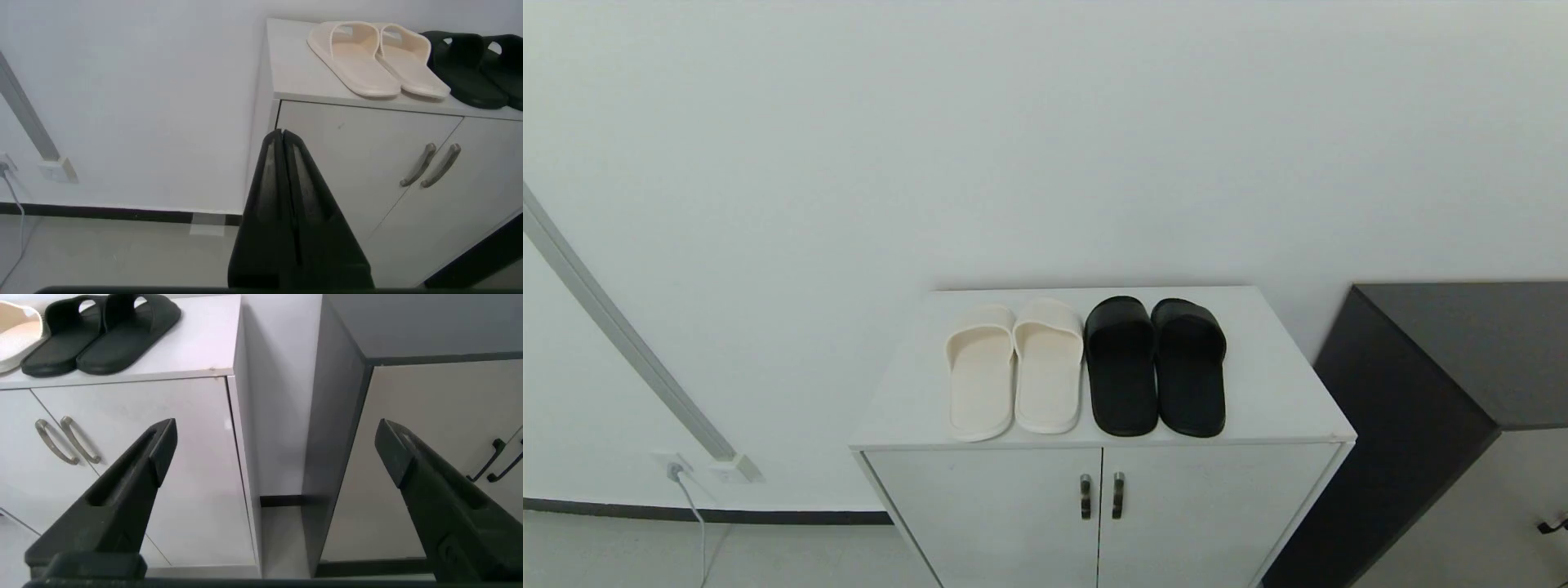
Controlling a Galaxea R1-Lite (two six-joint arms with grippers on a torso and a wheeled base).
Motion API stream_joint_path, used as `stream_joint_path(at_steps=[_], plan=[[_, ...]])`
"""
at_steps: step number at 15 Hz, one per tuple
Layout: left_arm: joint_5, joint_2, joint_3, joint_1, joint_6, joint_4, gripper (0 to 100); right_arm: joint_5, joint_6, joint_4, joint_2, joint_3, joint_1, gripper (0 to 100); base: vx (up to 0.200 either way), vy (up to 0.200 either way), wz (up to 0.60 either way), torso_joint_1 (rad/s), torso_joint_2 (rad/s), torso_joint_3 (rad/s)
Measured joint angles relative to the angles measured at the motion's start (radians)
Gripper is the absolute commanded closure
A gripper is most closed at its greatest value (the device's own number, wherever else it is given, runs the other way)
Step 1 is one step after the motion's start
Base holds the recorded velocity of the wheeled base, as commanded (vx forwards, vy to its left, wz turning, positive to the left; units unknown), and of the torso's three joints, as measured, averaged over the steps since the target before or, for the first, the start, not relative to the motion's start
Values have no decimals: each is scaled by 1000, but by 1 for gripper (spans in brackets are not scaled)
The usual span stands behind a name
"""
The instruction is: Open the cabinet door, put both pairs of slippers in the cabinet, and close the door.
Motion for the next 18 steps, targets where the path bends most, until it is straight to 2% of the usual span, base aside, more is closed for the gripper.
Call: stream_joint_path(at_steps=[14,18], plan=[[-3,0,0,0,-1,0,100,2,-14,-1,1,-8,0,0,0,0,0,0,0,0],[-3,0,0,0,-1,0,100,16,44,11,92,-162,18,0,0,0,0,0,0,0]])
